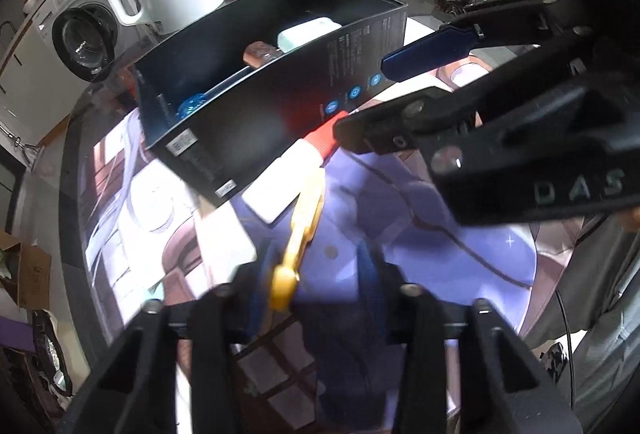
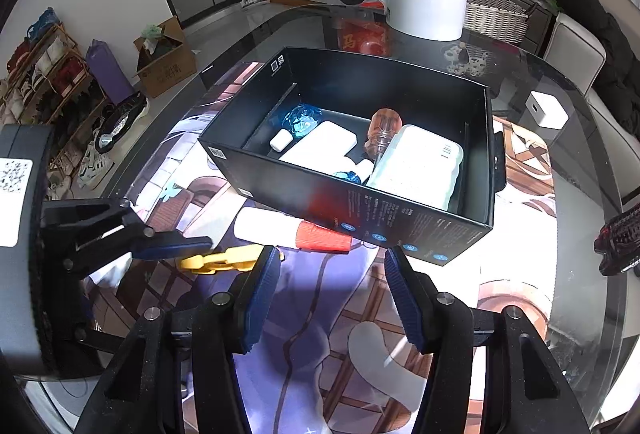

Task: Organize rigid objects
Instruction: 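Grasp the yellow-handled tool with the left tool while the right tool grasps the red-capped white tube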

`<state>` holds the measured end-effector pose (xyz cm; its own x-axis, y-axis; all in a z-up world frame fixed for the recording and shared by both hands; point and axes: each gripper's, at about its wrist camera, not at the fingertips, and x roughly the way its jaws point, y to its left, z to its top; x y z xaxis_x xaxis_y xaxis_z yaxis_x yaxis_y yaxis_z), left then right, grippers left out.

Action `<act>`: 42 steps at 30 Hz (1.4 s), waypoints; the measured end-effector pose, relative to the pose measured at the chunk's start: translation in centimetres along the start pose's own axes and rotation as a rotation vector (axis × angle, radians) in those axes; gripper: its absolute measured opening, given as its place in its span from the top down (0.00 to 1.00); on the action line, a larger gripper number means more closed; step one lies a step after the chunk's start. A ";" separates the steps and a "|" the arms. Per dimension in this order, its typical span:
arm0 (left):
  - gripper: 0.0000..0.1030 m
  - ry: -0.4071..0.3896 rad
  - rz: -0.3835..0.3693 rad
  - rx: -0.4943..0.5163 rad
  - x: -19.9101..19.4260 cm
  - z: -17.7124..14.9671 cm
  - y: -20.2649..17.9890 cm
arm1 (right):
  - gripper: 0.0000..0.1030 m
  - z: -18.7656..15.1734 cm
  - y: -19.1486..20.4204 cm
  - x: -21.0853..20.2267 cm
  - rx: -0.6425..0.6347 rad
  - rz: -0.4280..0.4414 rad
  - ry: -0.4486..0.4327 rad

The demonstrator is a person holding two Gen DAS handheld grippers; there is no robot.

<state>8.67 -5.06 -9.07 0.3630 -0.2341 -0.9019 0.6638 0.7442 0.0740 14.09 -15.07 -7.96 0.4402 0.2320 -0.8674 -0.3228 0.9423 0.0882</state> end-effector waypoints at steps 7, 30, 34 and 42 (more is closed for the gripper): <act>0.94 0.003 -0.018 -0.064 -1.3 -0.5 1.8 | 0.45 0.0 0.4 0.5 -0.035 0.042 0.002; 0.92 0.043 0.078 -0.202 -0.7 -3.4 7.0 | 0.45 0.5 5.8 5.0 -0.176 0.118 0.062; 0.88 0.043 0.100 -0.188 0.1 -2.6 6.6 | 0.58 1.3 6.0 6.3 -0.136 0.112 0.075; 0.94 0.022 0.033 -0.221 0.1 -0.8 5.8 | 0.79 0.4 6.5 4.9 -0.156 0.032 0.122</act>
<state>12.06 -0.27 -9.08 0.3660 -0.1953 -0.9099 0.4916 0.8708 0.0108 14.44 -7.70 -11.46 0.3259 0.2213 -0.9191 -0.4655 0.8838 0.0478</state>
